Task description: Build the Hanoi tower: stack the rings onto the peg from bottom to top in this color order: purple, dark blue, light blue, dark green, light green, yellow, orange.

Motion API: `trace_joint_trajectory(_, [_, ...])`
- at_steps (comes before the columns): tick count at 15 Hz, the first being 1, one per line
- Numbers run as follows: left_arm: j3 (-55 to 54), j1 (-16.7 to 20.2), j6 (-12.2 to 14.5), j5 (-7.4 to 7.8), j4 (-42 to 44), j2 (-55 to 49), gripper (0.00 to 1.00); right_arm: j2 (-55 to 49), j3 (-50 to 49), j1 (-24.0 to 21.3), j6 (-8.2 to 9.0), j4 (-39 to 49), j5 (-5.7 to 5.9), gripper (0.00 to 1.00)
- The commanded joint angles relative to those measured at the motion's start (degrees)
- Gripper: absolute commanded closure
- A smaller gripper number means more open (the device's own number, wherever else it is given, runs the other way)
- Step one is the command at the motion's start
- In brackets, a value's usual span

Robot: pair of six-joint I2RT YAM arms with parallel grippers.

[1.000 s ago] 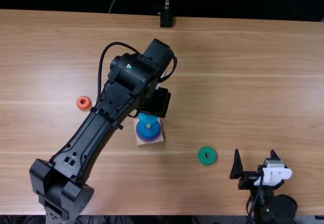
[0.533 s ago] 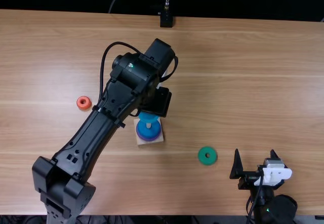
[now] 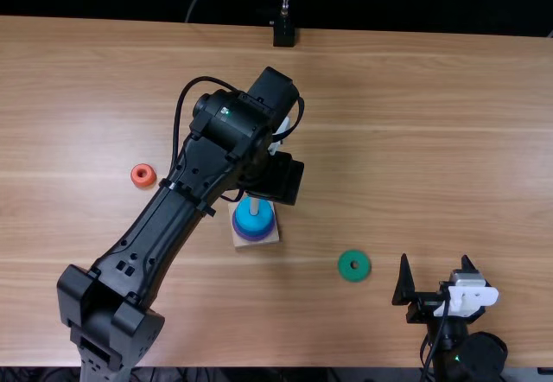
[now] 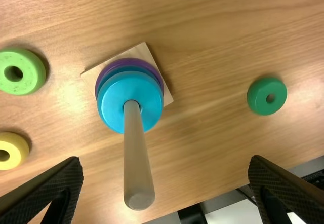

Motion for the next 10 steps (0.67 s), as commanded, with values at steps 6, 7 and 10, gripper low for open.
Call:
trace_joint_trajectory(6, [3.7, 3.1, 0.4, 0.2, 0.9, 0.6, 0.0, -0.7, -3.6, -0.7, -0.09, -3.9, -0.08, 0.0])
trace_joint_trajectory(7, [3.9, 4.5, 0.5, 0.1, 1.0, 0.5, 0.0, -0.7, -3.6, -0.7, -0.09, -3.9, -0.08, 0.0])
trace_joint_trajectory(10, [3.3, 10.3, 0.7, -0.32, 1.1, -4.1, 0.0, -0.7, -3.6, -0.7, -0.09, -3.9, -0.08, 0.0])
